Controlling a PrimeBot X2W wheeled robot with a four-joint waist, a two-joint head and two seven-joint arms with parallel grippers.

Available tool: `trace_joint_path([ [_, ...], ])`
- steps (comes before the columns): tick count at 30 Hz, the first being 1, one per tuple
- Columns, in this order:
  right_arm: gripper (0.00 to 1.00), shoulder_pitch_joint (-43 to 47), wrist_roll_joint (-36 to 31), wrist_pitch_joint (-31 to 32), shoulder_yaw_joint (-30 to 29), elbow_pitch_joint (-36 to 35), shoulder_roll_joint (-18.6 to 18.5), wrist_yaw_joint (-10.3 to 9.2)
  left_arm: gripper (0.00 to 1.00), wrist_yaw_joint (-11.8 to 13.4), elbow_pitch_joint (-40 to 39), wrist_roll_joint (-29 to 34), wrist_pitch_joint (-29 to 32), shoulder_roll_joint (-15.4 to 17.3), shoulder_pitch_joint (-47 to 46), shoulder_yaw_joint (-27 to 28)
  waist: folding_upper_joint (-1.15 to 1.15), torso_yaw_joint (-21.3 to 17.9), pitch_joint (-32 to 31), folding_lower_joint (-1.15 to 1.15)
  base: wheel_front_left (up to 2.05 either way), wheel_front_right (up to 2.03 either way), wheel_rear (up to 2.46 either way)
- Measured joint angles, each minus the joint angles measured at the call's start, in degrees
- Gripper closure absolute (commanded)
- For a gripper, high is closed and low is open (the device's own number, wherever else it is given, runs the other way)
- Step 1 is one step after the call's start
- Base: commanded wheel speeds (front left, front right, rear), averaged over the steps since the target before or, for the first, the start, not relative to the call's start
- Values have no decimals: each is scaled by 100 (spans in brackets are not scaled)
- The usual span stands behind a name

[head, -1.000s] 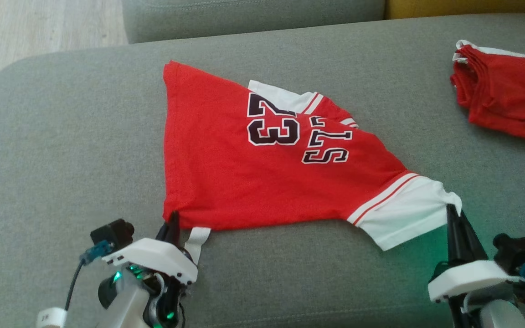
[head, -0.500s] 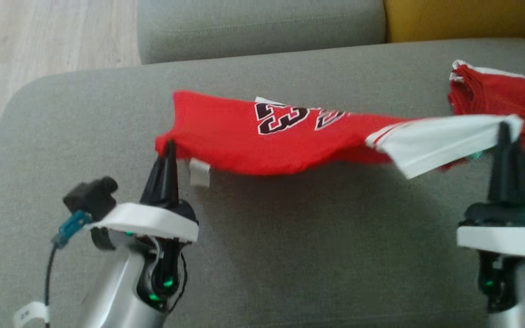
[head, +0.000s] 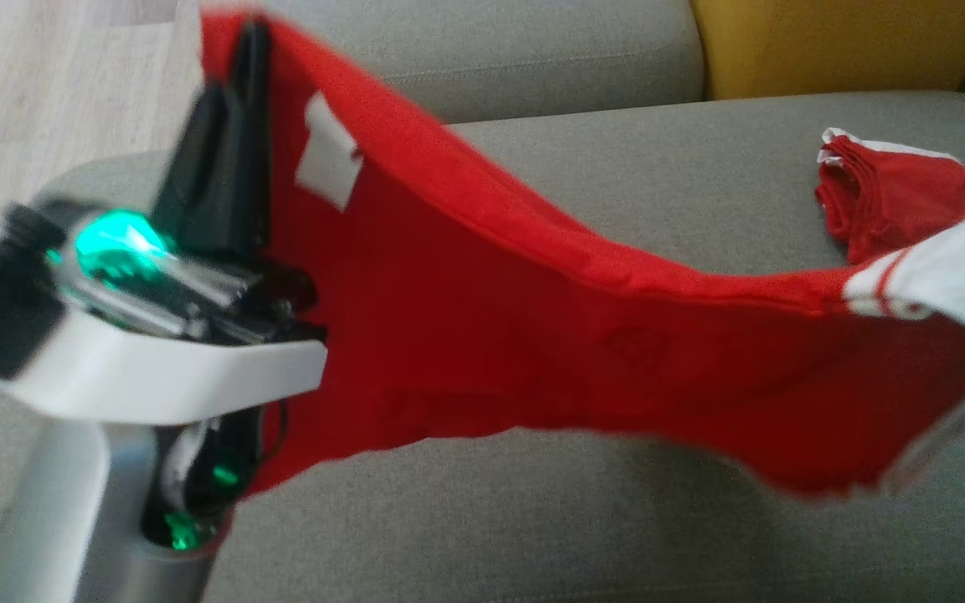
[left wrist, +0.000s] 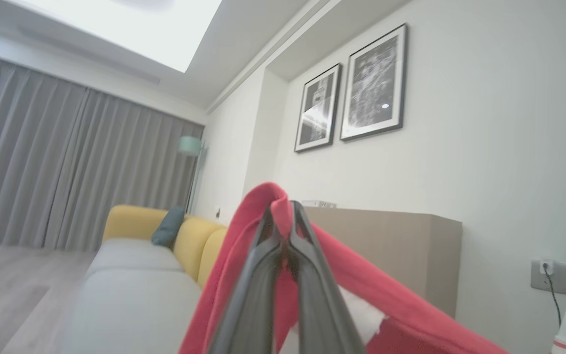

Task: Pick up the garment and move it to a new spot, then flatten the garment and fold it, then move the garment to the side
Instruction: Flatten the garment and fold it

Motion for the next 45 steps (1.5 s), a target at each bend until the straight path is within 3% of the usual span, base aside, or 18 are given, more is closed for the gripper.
trace_joint_path([
  [7, 100, -484, -156, 304, -205, -708, -2, 0, 100, 30, -575, 204, 661, 168, -828, -25, 0, 9, 231, 0, 0, 0, 0],
  [13, 100, -1147, -338, 643, -148, -444, -12, 0, 100, 20, 113, 63, 1056, 214, -1457, 33, 0, 38, 706, 0, 0, 0, 0],
  [19, 100, -2615, -347, 735, 350, 1054, -87, 0, 100, -163, 1760, -23, 1117, 255, -2557, 289, 0, 38, 1385, 1, 0, 0, 0],
  [23, 100, -4555, -654, 432, 563, 2789, -165, 0, 100, -332, 3273, 237, 1066, 333, -4193, 366, 0, -38, 1969, 3, 0, 0, 0],
  [28, 100, -6187, -1014, 35, 449, 4395, -145, 0, 100, -423, 4724, 758, 521, 522, -5549, 361, -1, -307, 2322, 3, 0, 0, 0],
  [32, 100, -6842, -827, -76, 479, 4963, -179, 0, 100, -538, 5398, 1069, -105, 520, -6273, 293, 0, -492, 2597, 0, 0, 0, 0],
  [38, 100, -6408, -345, -97, 1236, 4867, -152, 0, 100, -700, 6299, 1060, -836, 532, -6358, 346, 0, -643, 3214, 1, 0, 0, 0],
  [45, 100, -4798, -15, -97, 1535, 4576, -148, 0, 100, -851, 6898, 615, -1015, 391, -5050, 709, -1, -659, 3747, 3, 0, 0, 0],
])
